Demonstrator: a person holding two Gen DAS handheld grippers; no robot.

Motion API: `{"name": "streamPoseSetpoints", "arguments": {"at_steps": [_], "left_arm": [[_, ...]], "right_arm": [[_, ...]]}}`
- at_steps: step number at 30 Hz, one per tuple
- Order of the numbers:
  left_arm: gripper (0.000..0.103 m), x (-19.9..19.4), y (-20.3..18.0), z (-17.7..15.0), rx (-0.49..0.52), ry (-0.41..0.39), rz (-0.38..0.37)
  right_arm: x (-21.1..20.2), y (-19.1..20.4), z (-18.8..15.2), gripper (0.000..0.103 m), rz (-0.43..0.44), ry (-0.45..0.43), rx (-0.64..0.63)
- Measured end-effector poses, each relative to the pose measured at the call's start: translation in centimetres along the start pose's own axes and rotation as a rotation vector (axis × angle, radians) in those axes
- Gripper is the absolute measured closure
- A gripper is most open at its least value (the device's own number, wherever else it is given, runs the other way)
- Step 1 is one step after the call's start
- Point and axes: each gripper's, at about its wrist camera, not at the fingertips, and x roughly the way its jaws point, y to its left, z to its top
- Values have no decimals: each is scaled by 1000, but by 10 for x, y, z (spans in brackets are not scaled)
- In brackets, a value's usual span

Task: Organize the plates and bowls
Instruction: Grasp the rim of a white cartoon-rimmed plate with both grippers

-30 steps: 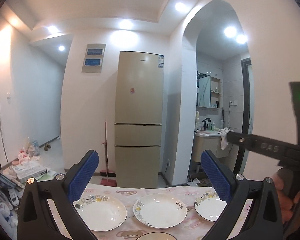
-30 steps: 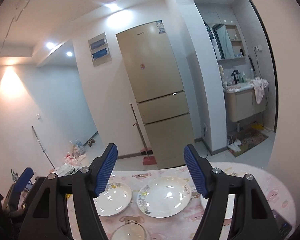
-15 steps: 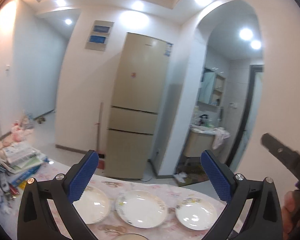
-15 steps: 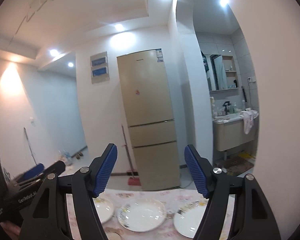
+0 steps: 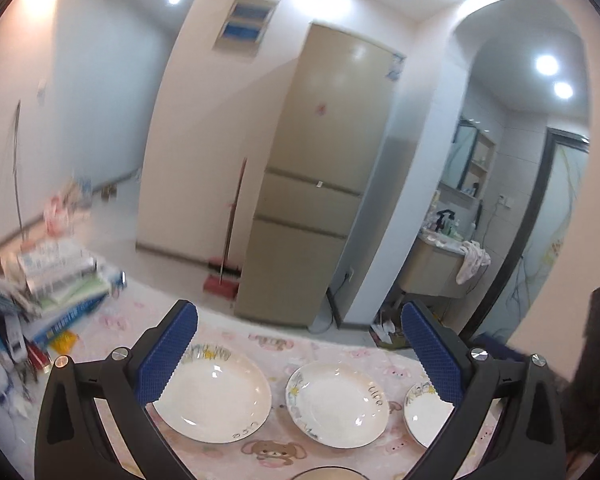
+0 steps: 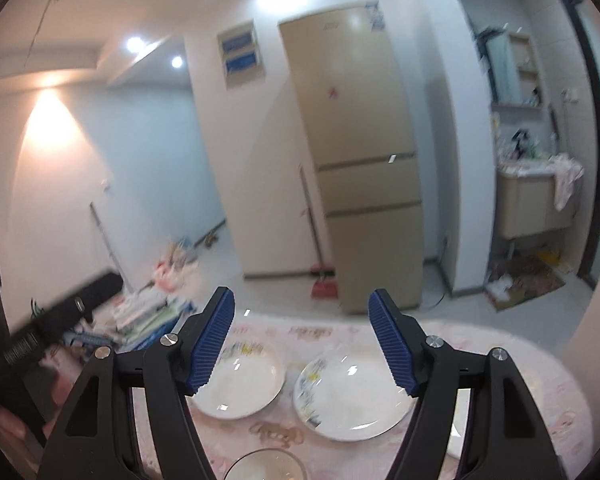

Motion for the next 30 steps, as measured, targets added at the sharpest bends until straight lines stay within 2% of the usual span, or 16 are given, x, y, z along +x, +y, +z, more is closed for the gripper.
{"name": "streamPoseSetpoints", "arguments": {"at_steps": [3, 6, 8, 10, 11, 14, 17, 19, 21, 23, 25, 27, 30], "left_arm": [[0, 44, 35, -8, -18, 117, 28], [0, 81, 82, -18, -102, 200, 69], [9, 99, 115, -26, -190, 253, 26], [14, 114, 155, -38, -331, 299, -39], [18, 118, 167, -42, -368, 307, -41], [23, 131, 202, -57, -433, 345, 19], [29, 148, 222, -75, -478, 405, 9], [37, 161, 232, -91, -517, 449, 8], [46, 176, 245, -106, -542, 503, 73], [51, 186, 254, -116, -560, 534, 105], [57, 192, 261, -124, -591, 546, 103], [64, 195, 267, -130, -623, 550, 106], [72, 200, 271, -138, -647, 553, 112]], "right_arm": [[54, 17, -13, 34, 57, 134, -105], [106, 17, -28, 42, 72, 281, -58], [139, 15, -35, 46, 78, 365, -25], [170, 11, -42, 56, 53, 447, 15], [185, 8, -43, 58, 63, 482, 36], [228, 0, -49, 61, 126, 589, 114], [260, -2, -72, 67, 164, 679, 153], [269, -6, -83, 77, 198, 705, 166], [274, -13, -97, 78, 236, 712, 191], [285, -20, -109, 78, 217, 765, 212], [289, -27, -113, 81, 204, 769, 230], [290, -34, -115, 81, 232, 766, 264], [290, -36, -117, 82, 215, 758, 248]]}}
